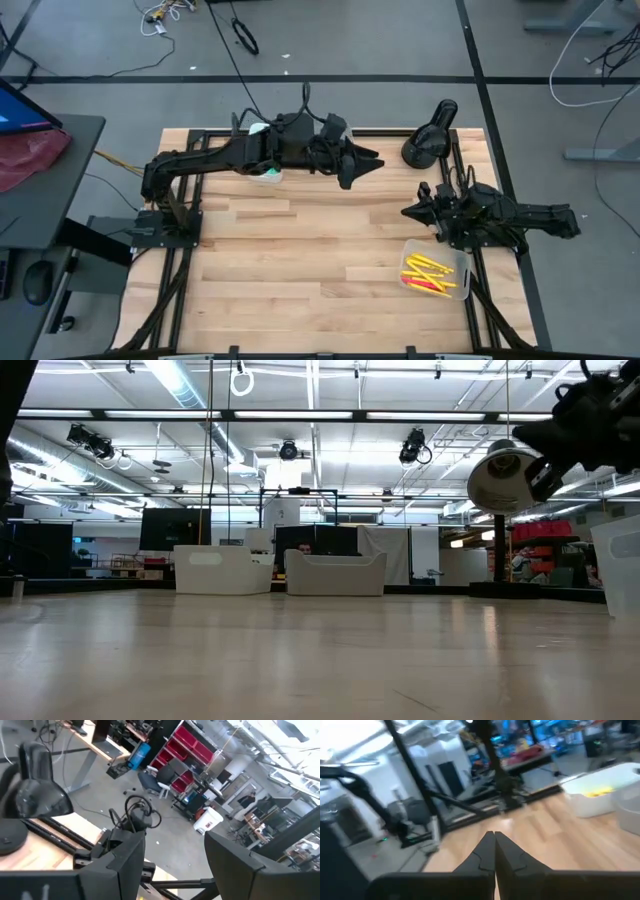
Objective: Pick & Place Markers
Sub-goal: Return to Home Position
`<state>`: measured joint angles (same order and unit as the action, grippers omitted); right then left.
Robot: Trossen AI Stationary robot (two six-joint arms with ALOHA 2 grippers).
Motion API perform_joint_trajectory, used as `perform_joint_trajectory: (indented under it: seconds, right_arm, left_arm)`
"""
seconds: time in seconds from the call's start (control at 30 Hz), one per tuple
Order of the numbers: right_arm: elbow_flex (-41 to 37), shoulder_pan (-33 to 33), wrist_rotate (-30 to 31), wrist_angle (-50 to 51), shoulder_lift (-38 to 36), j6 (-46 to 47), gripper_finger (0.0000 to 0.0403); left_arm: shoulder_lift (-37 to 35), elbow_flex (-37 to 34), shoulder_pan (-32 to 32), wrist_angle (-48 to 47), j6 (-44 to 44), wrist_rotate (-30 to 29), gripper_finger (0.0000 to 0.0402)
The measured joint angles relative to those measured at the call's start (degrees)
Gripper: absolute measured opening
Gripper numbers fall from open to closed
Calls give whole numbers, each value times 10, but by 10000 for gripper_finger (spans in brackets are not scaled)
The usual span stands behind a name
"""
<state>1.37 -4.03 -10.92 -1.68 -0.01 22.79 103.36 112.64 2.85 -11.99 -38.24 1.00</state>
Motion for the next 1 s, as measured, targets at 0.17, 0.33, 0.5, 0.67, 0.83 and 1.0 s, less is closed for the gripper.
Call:
perform_joint_trajectory:
  seconds: [0.17, 0.33, 0.5, 0.67, 0.83, 1.0]
  right_arm:
    - [-4, 0, 47, 1, 1, -31, 0]
    - [-4, 3, 25, -1, 3, -55, 0]
    - [-4, 4, 43, -1, 15, -53, 5]
    - [-4, 4, 44, -1, 16, -38, 21]
    - [-4, 4, 44, -1, 16, -38, 24]
    - [-4, 4, 44, -1, 16, -38, 24]
  left_arm:
    - [-14, 0, 4, -21, 22, -12, 210]
    - [-28, 0, 9, -42, 44, -9, 210]
    - [-45, 0, 12, -104, 76, -9, 210]
    - [-72, -21, 12, -160, 123, -12, 188]
    - [-139, -131, 21, -134, 165, -14, 119]
    - [-232, -340, 34, 49, 164, -10, 30]
